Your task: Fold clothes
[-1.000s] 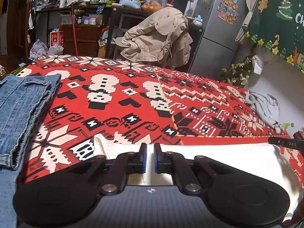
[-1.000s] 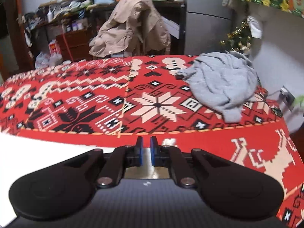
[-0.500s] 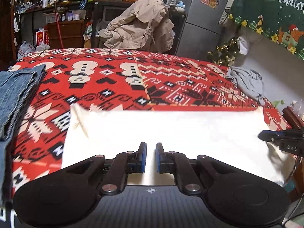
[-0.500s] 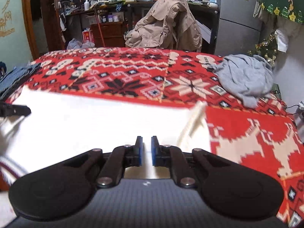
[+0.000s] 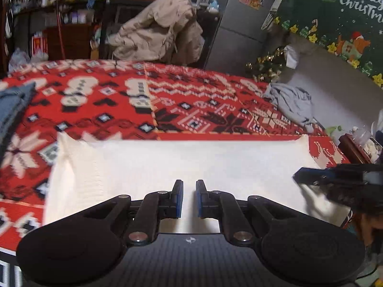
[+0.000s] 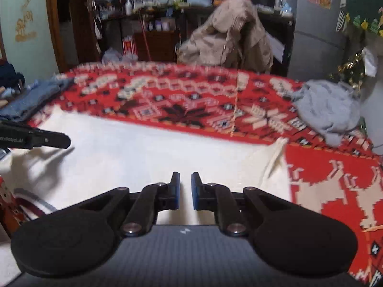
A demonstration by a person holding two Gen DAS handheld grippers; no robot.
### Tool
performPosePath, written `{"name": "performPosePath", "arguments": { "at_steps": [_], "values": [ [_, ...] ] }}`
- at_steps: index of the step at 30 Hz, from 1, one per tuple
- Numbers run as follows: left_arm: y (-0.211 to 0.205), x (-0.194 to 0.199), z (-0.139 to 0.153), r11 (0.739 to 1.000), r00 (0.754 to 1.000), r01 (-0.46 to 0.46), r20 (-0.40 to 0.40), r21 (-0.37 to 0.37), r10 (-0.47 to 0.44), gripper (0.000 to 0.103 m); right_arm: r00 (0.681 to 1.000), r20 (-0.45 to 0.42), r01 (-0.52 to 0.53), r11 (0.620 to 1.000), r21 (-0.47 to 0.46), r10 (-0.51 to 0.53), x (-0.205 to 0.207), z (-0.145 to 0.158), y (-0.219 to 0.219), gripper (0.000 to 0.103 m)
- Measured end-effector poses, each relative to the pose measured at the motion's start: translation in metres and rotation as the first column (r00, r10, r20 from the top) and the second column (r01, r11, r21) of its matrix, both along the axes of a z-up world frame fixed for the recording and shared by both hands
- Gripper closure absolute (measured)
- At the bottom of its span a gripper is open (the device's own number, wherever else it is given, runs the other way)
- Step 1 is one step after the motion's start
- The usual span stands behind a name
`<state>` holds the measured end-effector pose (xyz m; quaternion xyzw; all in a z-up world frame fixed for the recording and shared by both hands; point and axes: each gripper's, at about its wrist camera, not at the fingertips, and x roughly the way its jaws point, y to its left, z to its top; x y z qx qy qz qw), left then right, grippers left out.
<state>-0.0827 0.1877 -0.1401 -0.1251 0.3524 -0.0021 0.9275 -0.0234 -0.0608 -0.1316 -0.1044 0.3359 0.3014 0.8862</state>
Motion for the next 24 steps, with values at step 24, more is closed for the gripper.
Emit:
{"name": "performPosePath", "arguments": {
  "at_steps": [24],
  "values": [
    [-0.010, -0.041, -0.001, 0.998, 0.997, 0.062, -0.052, 0.006, -0.062, 0.093, 0.994, -0.076, -0.079, 0.997, -0.007, 0.079, -0.022, 0.001, -0.006, 0.093]
  ]
}}
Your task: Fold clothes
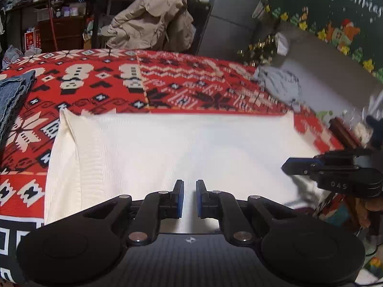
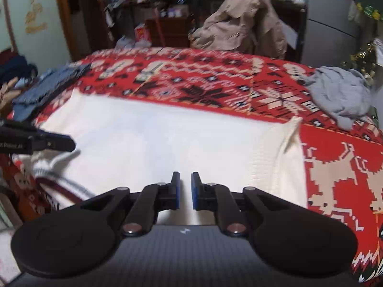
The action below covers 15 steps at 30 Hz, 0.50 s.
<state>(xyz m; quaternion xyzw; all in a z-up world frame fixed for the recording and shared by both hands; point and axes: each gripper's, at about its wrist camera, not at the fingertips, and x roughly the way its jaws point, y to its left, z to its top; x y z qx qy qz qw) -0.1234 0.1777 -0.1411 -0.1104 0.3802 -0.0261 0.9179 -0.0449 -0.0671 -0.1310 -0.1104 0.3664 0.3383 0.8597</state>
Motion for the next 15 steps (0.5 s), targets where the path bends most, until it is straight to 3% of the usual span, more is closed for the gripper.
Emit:
{"name": "performPosePath", "arguments": {
  "at_steps": [4, 10, 12, 15],
  "values": [
    [0.003, -0.016, 0.000, 0.999, 0.999, 0.042, -0.001, 0.012, -0.042, 0.093, 0.999, 0.008, -0.049, 0.998, -0.038, 0.049, -0.017, -0.001, -0.011, 0.093],
    [0.002, -0.030, 0.007, 0.997, 0.997, 0.072, 0.018, -0.005, -0.072, 0.093, 0.999, 0.002, -0.038, 0.999, 0.001, 0.038, -0.037, 0.009, -0.033, 0.092],
    [-0.008, -0.028, 0.007, 0.993, 0.993, 0.118, 0.022, -0.011, -0.118, 0.093, 0.998, 0.004, -0.067, 0.997, 0.026, 0.067, -0.043, 0.012, -0.027, 0.092],
    [-0.026, -0.023, 0.002, 0.985, 0.986, 0.166, -0.011, 0.041, -0.166, 0.093, 0.994, 0.004, -0.109, 0.994, 0.012, 0.109, -0.051, 0.009, -0.011, 0.092]
  ]
}}
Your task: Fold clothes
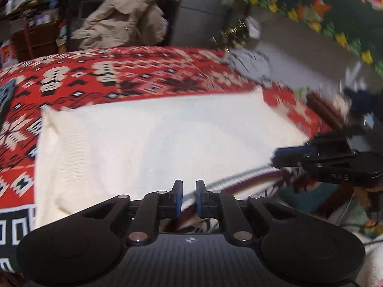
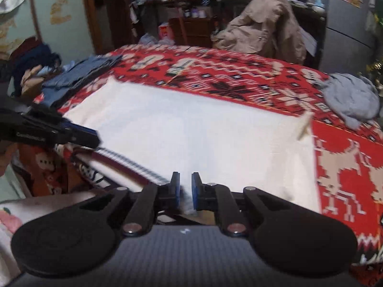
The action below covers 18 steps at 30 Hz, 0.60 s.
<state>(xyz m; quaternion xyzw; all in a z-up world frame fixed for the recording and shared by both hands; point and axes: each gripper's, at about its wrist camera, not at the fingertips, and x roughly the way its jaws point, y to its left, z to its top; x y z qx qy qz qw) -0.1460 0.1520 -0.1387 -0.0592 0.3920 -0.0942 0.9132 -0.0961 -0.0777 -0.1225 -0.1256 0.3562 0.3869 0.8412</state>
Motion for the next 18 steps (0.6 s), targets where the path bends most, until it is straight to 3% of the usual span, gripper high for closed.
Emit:
{"name": "performPosePath", "arguments": {
  "at_steps": [6, 12, 18],
  "values": [
    [-0.002, -0.009, -0.003, 1.000, 1.000, 0.007, -0.012, 0.027, -0.007, 0.093, 1.000, -0.004, 0.009, 1.000, -0.002, -0.009, -0.009, -0.006, -0.009, 0.092],
    [0.001, -0.009, -0.001, 1.000, 1.000, -0.022, -0.007, 0.016, 0.022, 0.093, 0.982, 0.028, 0.186, 0.982, 0.030, -0.186, 0.007, 0.007, -0.058, 0.092],
    [-0.002, -0.002, -0.001, 0.999, 0.999, -0.041, -0.006, 0.010, 0.041, 0.093, 0.960, 0.006, 0.282, 0.959, -0.023, -0.282, 0.031, -0.010, -0.086, 0.091]
  ]
}}
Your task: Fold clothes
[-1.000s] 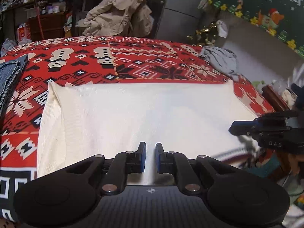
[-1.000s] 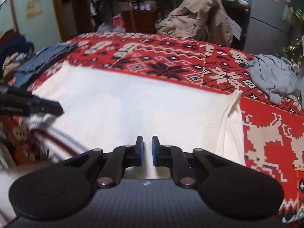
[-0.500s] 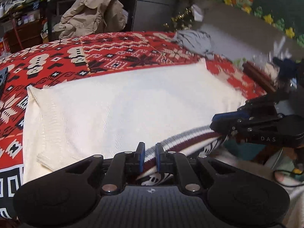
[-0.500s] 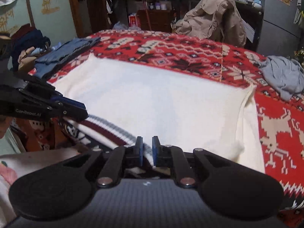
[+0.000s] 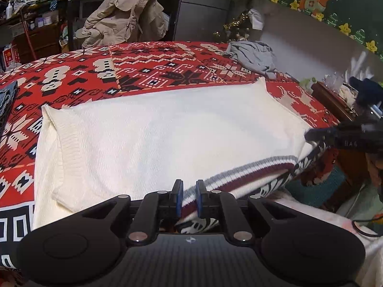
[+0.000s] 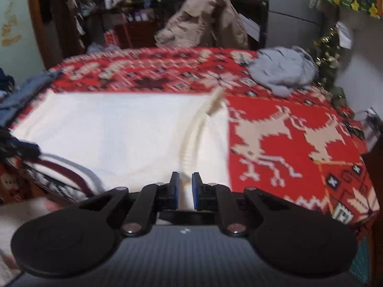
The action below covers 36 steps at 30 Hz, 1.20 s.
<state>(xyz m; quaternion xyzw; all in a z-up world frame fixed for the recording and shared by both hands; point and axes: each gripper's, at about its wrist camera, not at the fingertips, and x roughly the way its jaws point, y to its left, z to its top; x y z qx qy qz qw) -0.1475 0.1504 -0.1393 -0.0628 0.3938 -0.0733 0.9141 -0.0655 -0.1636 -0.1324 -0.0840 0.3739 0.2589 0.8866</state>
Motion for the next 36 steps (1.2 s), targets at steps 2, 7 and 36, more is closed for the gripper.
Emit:
{"name": "performPosePath", "arguments": {
  "at_steps": [2, 7, 36],
  "values": [
    [0.001, 0.000, -0.001, 1.000, 1.000, -0.005, -0.003, -0.004, 0.005, 0.093, 1.000, -0.002, 0.011, 1.000, -0.001, -0.011, -0.002, -0.006, -0.009, 0.092],
    [0.001, 0.000, -0.002, 1.000, 1.000, -0.012, -0.007, -0.007, 0.012, 0.093, 0.999, 0.006, 0.034, 0.999, 0.011, -0.034, -0.011, -0.008, -0.027, 0.094],
    [0.076, -0.046, -0.006, 0.951, 0.959, -0.279, 0.014, -0.134, 0.284, 0.096, 0.996, -0.003, -0.091, 0.994, 0.056, 0.091, -0.025, -0.005, 0.033, 0.091]
  ]
}}
